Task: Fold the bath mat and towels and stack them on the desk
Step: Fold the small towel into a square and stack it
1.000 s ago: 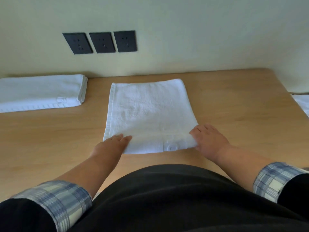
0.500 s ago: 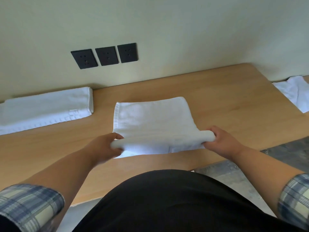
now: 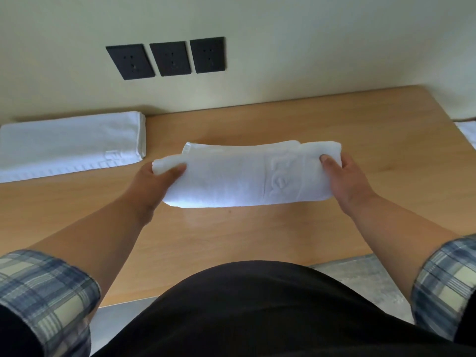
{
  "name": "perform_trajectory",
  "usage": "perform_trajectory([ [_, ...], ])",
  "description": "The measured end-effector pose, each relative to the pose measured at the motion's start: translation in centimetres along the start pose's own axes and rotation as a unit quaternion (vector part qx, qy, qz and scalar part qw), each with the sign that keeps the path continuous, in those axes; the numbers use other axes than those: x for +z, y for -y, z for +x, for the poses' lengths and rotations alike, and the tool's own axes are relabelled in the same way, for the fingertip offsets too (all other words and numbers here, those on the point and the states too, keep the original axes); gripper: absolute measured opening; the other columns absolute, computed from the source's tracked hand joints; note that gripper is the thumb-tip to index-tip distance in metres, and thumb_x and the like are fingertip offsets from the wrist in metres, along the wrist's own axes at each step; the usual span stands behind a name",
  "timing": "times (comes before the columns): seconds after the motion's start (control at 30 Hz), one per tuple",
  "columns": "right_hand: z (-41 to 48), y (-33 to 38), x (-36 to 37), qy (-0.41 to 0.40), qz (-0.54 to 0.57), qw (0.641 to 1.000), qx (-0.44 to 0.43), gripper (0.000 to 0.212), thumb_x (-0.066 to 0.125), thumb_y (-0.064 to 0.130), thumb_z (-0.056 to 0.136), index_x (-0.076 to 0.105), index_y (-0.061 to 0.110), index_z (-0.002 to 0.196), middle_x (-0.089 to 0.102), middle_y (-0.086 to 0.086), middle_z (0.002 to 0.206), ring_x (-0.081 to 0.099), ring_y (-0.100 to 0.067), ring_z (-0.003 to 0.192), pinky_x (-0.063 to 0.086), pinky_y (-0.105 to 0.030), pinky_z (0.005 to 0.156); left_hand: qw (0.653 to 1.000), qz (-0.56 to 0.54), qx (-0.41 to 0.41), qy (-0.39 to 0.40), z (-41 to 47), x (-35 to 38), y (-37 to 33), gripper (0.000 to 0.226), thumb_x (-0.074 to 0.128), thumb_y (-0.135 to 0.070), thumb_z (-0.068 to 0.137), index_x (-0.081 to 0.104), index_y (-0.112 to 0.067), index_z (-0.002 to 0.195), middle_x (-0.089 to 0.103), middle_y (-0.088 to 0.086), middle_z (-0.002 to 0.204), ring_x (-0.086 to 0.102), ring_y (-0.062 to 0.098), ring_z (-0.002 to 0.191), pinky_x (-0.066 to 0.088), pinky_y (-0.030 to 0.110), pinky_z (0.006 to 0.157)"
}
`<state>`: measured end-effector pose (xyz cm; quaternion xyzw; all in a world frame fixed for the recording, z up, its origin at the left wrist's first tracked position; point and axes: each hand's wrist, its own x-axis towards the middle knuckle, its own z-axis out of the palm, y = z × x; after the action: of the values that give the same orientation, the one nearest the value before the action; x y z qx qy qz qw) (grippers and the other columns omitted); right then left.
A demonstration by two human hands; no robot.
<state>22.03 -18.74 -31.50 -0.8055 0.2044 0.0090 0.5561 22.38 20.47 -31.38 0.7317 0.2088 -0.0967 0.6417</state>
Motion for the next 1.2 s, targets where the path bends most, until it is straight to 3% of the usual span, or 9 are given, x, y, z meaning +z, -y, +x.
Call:
perform_trajectory([
  [0.13,3.6,-0.4,1.3,0.016,-0.020,0.999,0.030,0.012,0.054,0.054,0.089,0.060,0.048,0.097,0.066,0.024,0.099,0.063,0.003,0.091,0.048,-0.025,0.072,0.996,-0.082,-0.026,0.009,2.5,1.7,0.0,0.063,0.085,-0.046,0.064,0.065,-0.023,0.120,0.073,-0.004,0.113,0.068,0.016,0.106,0.053,0.035,0.089],
  [0.3,8.3,-1.2,2.7,0.033,-0.058,0.996,0.056,0.040,0.049,0.063,0.085,0.057,0.042,0.117,0.065,0.019,0.107,0.063,-0.009,0.099,0.046,-0.032,0.083,0.994,-0.090,-0.058,0.018,4.6,3.1,0.2,0.049,0.078,-0.047,0.067,0.066,-0.028,0.110,0.074,-0.011,0.105,0.071,0.009,0.095,0.056,0.025,0.071],
  [0.4,10.5,-2.2,3.4,0.042,-0.090,0.992,0.080,0.045,0.046,0.064,0.088,0.054,0.038,0.124,0.063,0.011,0.113,0.060,-0.019,0.106,0.046,-0.038,0.095,0.995,-0.058,-0.076,-0.023,6.3,3.8,0.3,0.040,0.080,-0.050,0.071,0.067,-0.032,0.105,0.075,-0.013,0.099,0.072,0.008,0.088,0.055,0.032,0.073],
  [0.53,12.1,-3.7,4.2,0.034,-0.118,0.986,0.116,0.050,0.045,0.058,0.094,0.052,0.029,0.134,0.062,0.002,0.125,0.058,-0.025,0.114,0.044,-0.045,0.103,0.991,0.083,-0.025,-0.102,9.1,5.2,0.6,0.032,0.070,-0.054,0.082,0.062,-0.042,0.111,0.070,-0.015,0.097,0.066,0.009,0.088,0.050,0.029,0.067],
  [0.63,12.5,-4.4,4.7,0.011,-0.144,0.983,0.117,0.043,0.044,0.053,0.097,0.055,0.024,0.126,0.064,0.000,0.118,0.059,-0.026,0.109,0.045,-0.040,0.098,0.973,0.194,-0.034,-0.124,11.0,6.1,1.2,0.045,0.062,-0.062,0.081,0.057,-0.041,0.120,0.065,-0.013,0.098,0.060,0.013,0.085,0.046,0.032,0.069],
  [0.8,13.3,-4.5,5.4,0.001,-0.191,0.975,0.114,0.039,0.043,0.054,0.098,0.055,0.019,0.112,0.059,0.004,0.097,0.055,-0.024,0.091,0.037,-0.034,0.080,0.940,0.302,-0.076,-0.139,12.4,7.1,1.4,0.057,0.058,-0.063,0.087,0.047,-0.031,0.133,0.058,0.001,0.096,0.050,0.016,0.069,0.036,0.028,0.052],
  [0.93,13.2,-4.4,5.5,-0.006,-0.186,0.976,0.114,0.037,0.042,0.057,0.096,0.054,0.023,0.108,0.058,0.009,0.091,0.057,-0.020,0.087,0.038,-0.033,0.075,0.931,0.301,-0.075,-0.192,12.1,7.7,0.6,0.062,0.067,-0.054,0.086,0.033,-0.034,0.134,0.043,-0.006,0.081,0.050,0.019,0.064,0.039,0.027,0.047],
  [1.07,12.5,-3.6,5.3,-0.031,-0.170,0.984,0.050,0.041,0.039,0.065,0.090,0.054,0.035,0.115,0.057,0.022,0.091,0.053,0.003,0.082,0.036,-0.023,0.064,0.935,0.289,-0.087,-0.186,11.2,7.6,1.4,0.055,0.062,-0.052,0.090,0.032,-0.037,0.133,0.046,-0.007,0.084,0.052,0.020,0.067,0.039,0.028,0.048],
  [1.2,13.9,-3.2,5.3,0.015,-0.189,0.977,0.094,0.045,0.041,0.064,0.091,0.057,0.031,0.117,0.060,0.013,0.096,0.058,-0.018,0.090,0.038,-0.034,0.076,0.930,0.296,-0.105,-0.189,11.2,8.1,0.7,0.053,0.061,-0.051,0.091,0.031,-0.038,0.132,0.054,0.002,0.094,0.056,0.025,0.069,0.044,0.030,0.050],
])
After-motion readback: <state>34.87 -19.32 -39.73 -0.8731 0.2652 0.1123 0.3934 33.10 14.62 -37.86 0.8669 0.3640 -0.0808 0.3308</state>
